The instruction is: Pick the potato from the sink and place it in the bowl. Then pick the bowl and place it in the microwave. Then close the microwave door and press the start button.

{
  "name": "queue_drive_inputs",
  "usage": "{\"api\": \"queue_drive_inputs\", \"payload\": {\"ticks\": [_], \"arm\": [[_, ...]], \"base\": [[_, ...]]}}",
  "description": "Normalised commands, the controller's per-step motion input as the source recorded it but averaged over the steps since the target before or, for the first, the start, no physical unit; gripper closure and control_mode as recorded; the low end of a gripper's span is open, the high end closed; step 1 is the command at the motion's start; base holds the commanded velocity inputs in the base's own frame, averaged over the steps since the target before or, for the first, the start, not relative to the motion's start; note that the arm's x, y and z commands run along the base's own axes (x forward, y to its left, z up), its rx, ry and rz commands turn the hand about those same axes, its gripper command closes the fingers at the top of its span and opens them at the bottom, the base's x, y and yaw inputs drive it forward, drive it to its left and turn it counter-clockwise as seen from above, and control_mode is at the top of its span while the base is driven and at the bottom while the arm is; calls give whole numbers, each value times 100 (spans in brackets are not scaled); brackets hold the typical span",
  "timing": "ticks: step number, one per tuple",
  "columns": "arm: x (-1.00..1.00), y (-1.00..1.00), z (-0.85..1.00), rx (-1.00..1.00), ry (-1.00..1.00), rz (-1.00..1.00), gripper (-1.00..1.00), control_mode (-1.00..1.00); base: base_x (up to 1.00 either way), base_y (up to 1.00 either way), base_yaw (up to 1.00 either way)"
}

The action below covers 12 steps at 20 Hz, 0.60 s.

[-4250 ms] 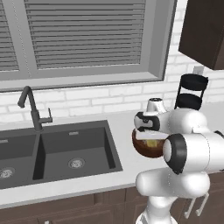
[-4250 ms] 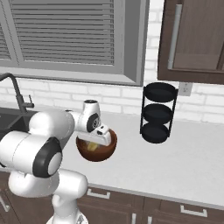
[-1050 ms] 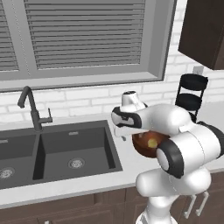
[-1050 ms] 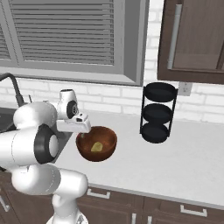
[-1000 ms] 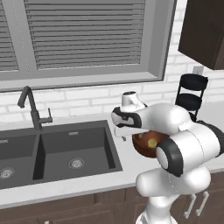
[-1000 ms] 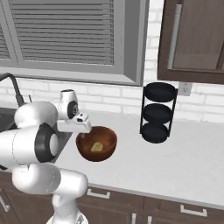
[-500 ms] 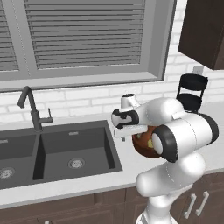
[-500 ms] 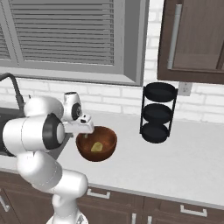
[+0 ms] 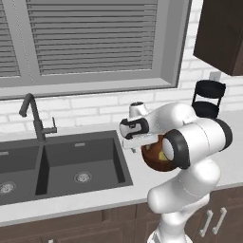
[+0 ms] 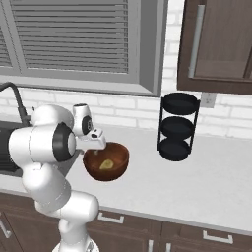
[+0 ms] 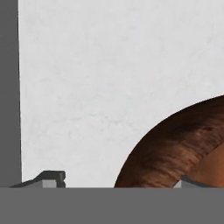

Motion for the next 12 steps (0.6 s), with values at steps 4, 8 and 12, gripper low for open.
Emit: {"api": "queue_drive_inputs", "payload": {"ticks": [4, 8, 12], "arm": [[-19, 0, -11, 0, 0, 0, 100, -100], [-23, 0, -7, 0, 0, 0, 100, -100], [-79, 13, 0, -4, -13, 6, 100, -100]], "base": [[0, 0, 0], [0, 0, 0], [0, 0, 0]]}}
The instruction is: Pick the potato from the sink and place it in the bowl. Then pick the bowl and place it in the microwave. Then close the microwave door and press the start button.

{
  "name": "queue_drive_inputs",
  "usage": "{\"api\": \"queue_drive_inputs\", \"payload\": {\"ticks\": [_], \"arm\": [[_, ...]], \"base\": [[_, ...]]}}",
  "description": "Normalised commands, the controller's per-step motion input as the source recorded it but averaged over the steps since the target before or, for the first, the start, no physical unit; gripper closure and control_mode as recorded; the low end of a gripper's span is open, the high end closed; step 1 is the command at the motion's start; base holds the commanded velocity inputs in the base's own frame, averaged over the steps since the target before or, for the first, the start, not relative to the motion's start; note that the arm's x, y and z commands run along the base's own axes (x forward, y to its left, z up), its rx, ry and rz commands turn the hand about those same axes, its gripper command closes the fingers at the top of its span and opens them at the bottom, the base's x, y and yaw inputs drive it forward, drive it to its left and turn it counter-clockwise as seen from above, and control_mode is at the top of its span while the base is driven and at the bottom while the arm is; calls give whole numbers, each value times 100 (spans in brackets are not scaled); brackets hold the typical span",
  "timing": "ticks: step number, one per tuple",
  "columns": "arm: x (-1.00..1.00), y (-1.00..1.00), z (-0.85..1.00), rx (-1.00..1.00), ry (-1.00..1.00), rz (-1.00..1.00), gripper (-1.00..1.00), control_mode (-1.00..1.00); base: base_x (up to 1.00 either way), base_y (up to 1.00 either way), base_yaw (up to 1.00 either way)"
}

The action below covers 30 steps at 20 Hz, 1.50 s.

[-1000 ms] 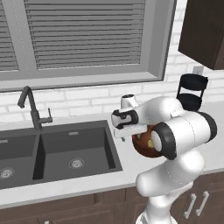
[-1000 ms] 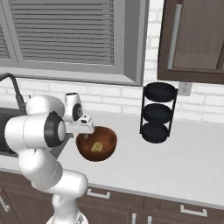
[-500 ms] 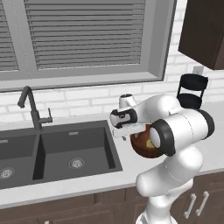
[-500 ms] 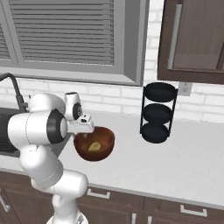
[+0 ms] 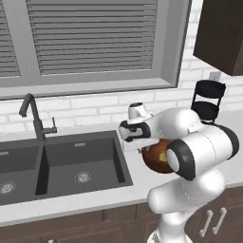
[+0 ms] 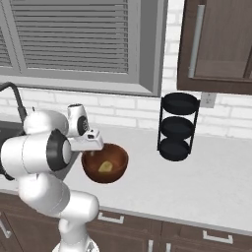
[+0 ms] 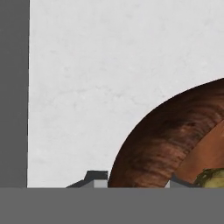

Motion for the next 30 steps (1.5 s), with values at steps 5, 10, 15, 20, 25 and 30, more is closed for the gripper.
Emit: {"api": "queue_drive_inputs", "payload": {"ticks": [5, 10, 15, 20, 25, 30], "arm": [[-57, 9, 31, -8, -12, 25, 100, -100], [-26, 14, 62, -14, 5, 24, 100, -100], [-28, 5, 74, -3, 2, 31, 100, -100], [-12, 8, 78, -12, 25, 34, 100, -100], [-20, 0, 61, -7, 13, 46, 100, -100], [-5, 0, 47, 0, 11, 46, 100, -100]], "base": [[0, 0, 0], [0, 0, 0], [0, 0, 0], [0, 0, 0], [0, 0, 0], [0, 0, 0]]}}
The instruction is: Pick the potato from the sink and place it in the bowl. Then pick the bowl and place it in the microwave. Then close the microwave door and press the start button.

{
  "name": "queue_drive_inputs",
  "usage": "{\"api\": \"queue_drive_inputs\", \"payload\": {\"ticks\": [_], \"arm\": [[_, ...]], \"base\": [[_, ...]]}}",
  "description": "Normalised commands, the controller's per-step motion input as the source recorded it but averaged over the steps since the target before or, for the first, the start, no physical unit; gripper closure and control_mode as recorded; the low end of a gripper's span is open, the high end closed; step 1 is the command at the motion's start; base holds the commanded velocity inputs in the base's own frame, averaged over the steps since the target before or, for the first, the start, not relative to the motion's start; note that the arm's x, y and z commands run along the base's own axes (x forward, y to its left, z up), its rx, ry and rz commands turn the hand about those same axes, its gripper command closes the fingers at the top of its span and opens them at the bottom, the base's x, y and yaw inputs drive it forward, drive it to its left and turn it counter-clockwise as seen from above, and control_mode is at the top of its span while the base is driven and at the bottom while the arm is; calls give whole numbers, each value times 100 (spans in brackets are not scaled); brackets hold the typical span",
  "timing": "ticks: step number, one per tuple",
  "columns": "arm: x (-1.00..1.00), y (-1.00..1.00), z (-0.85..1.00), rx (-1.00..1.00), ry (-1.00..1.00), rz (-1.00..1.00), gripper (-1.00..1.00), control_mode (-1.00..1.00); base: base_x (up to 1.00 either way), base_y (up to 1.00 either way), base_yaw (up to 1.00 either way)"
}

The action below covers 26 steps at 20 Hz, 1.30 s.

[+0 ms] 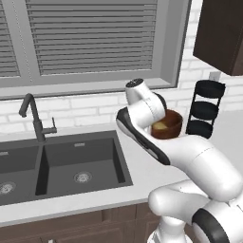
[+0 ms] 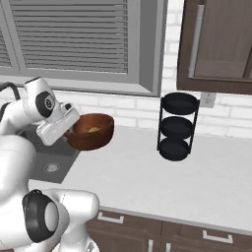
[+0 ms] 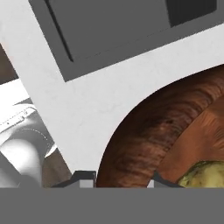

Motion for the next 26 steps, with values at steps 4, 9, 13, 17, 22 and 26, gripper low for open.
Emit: {"api": "queue_drive_inputs", "payload": {"ticks": [4, 9, 13, 17, 22, 26], "arm": [[-3, -11, 42, 1, 4, 41, 100, -100], [0, -43, 24, 9, 0, 13, 100, -100], [-10, -24, 21, 31, -13, 1, 100, -100], [-5, 0, 30, 14, -15, 1, 100, -100], [-27, 0, 5, -3, -14, 5, 100, -100], [-34, 1, 13, -3, -6, 14, 100, -100]], "base": [[0, 0, 0], [0, 0, 0], [0, 0, 0], [0, 0, 0], [0, 0, 0], [0, 0, 0]]}}
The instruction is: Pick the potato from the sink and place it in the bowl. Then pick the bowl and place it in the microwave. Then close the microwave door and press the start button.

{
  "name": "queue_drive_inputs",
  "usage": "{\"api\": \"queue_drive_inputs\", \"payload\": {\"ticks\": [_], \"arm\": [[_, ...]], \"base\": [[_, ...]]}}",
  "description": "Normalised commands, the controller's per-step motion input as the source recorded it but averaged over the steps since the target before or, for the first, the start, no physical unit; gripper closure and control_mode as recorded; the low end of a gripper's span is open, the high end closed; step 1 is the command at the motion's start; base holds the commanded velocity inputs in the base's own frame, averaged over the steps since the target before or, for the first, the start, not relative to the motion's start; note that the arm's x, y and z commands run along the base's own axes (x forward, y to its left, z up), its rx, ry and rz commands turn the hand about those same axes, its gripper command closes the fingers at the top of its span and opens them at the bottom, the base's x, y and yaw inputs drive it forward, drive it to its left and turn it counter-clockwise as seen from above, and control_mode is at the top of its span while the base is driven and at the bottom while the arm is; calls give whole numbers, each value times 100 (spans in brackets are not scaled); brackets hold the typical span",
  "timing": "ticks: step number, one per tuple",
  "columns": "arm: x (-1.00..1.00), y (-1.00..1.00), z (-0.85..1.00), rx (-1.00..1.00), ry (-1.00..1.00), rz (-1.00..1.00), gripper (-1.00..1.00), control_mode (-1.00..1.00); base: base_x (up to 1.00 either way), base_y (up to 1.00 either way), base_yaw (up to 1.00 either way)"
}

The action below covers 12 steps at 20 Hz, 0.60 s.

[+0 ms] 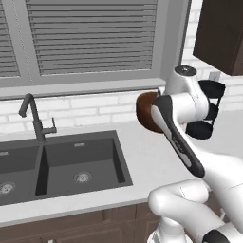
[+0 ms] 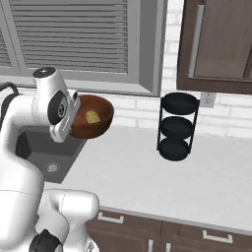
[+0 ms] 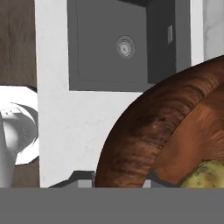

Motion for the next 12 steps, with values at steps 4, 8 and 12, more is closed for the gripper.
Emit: {"api": "queue_drive_inputs", "payload": {"ticks": [4, 8, 12], "arm": [[-55, 0, 33, -5, -15, 7, 100, -100], [-41, -10, 30, -5, -3, 6, 100, -100], [-55, -1, 24, -5, -7, 8, 100, -100]], "base": [[0, 0, 0], [0, 0, 0], [0, 0, 0]]}}
